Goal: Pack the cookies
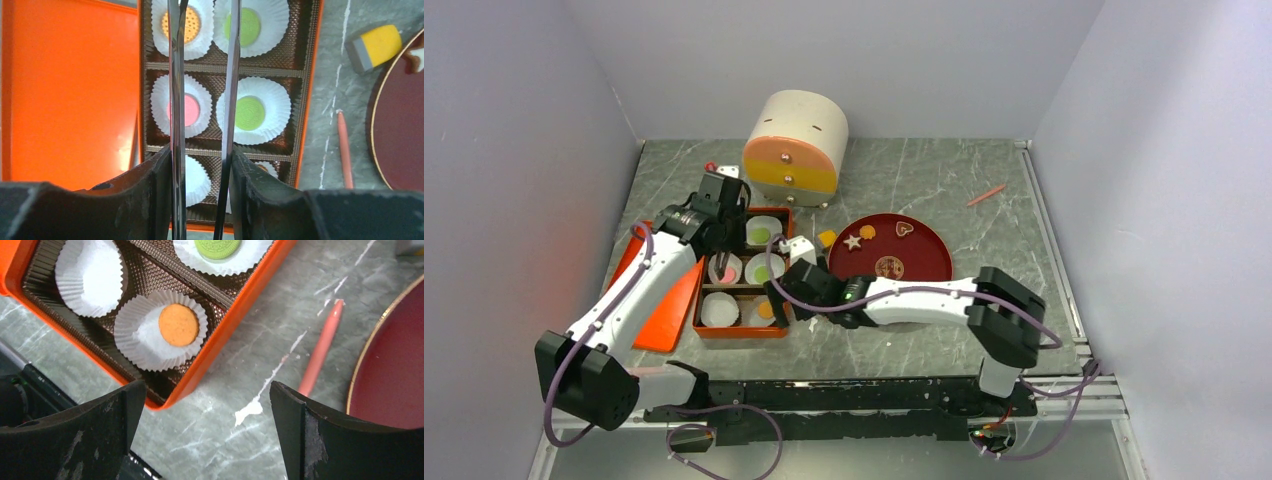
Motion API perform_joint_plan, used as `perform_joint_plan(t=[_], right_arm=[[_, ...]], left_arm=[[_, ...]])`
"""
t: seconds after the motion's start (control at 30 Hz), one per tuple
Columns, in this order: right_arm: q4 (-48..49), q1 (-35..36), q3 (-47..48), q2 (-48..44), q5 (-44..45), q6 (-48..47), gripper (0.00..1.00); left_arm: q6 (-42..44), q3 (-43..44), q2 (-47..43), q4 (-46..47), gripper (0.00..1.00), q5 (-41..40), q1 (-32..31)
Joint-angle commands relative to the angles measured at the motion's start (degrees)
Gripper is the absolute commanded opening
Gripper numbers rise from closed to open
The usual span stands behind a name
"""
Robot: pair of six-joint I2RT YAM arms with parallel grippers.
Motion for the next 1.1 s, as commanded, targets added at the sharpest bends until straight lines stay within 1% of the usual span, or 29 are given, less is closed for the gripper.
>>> perform_joint_plan(t=[0.0, 0.13, 0.23, 0.43, 0.6, 0.77, 0.9, 1.07], right_arm=[[-1.89, 0.47, 5.75, 4.63, 3.70, 0.18, 1.00], [-5.75, 0.48, 7.52, 7.89, 5.71, -0.85, 1.00], [-9.57, 0.32, 7.66, 8.29, 8.97, -1.80, 1.00], [-13.69, -1.20, 3.72, 4.68, 13.83, -4.68, 1.00], [-14.21, -3.18, -0.43, -0.17, 16.67, -8.76, 1.00], [-13.70, -5.31, -4.60, -4.35, 17.13, -12.49, 1.00], [-14.46, -7.50, -6.77, -7.86, 17.25, -12.40, 1.00], [-14.70, -11.42, -9.14, -11.72, 17.14, -10.32, 1.00]], left_arm=[[4.87, 2.56, -1.28, 2.03, 0.45, -0.32, 1.23], [6.44, 2.91, -1.73, 1.48, 0.45, -0.58, 1.32], [7.91, 3.14, -2.51, 1.21, 0.46, 0.61, 1.33], [10.32, 2.76, -4.20, 1.70, 0.46, 6.87, 1.28], [11.79, 3.35, -4.47, 1.25, 0.47, 11.86, 0.36], [13.23, 4.46, -4.39, 1.12, 0.48, 11.89, -3.84], [13.55, 5.36, -3.65, 0.70, 0.48, 10.70, -7.78], [12.72, 6.44, -1.92, 1.04, 0.48, 8.05, -14.31]])
